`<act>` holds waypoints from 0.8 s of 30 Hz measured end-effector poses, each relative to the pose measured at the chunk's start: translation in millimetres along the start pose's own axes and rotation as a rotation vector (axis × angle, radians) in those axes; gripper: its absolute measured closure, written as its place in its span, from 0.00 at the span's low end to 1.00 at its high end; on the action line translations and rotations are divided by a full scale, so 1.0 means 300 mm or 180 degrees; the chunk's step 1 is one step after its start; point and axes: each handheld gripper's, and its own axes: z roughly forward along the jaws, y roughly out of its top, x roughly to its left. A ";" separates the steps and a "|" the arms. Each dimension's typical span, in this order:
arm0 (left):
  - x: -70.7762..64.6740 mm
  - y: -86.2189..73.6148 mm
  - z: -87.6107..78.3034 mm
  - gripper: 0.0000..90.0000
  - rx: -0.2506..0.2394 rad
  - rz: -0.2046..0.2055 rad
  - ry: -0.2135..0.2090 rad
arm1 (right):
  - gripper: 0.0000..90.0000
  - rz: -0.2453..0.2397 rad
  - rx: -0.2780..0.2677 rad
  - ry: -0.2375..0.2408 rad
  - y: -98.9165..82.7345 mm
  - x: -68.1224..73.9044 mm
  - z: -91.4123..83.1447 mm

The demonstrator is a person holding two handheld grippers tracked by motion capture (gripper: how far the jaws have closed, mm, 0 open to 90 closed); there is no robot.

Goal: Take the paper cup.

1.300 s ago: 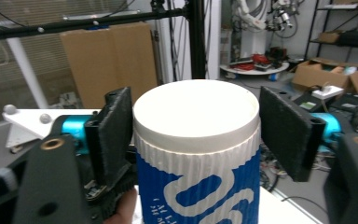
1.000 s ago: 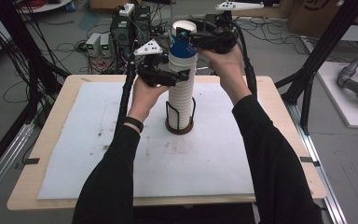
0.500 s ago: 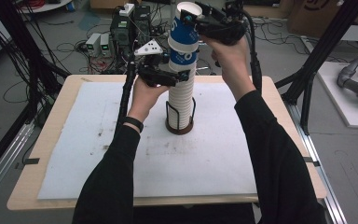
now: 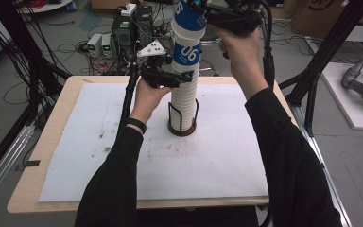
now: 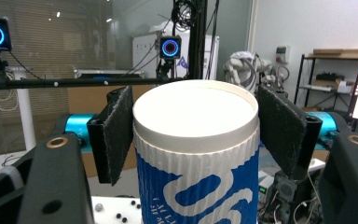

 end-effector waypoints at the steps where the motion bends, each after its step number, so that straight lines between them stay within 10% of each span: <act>1: 0.001 0.000 -0.002 0.13 0.0015 0.0011 0.0003 | 0.35 0.0000 0.0000 0.0000 0.000 0.000 0.000; 24: -0.001 0.000 -0.006 0.13 0.0023 0.0004 0.0020 | 0.35 -0.0103 0.0188 0.0187 -0.070 0.036 -0.189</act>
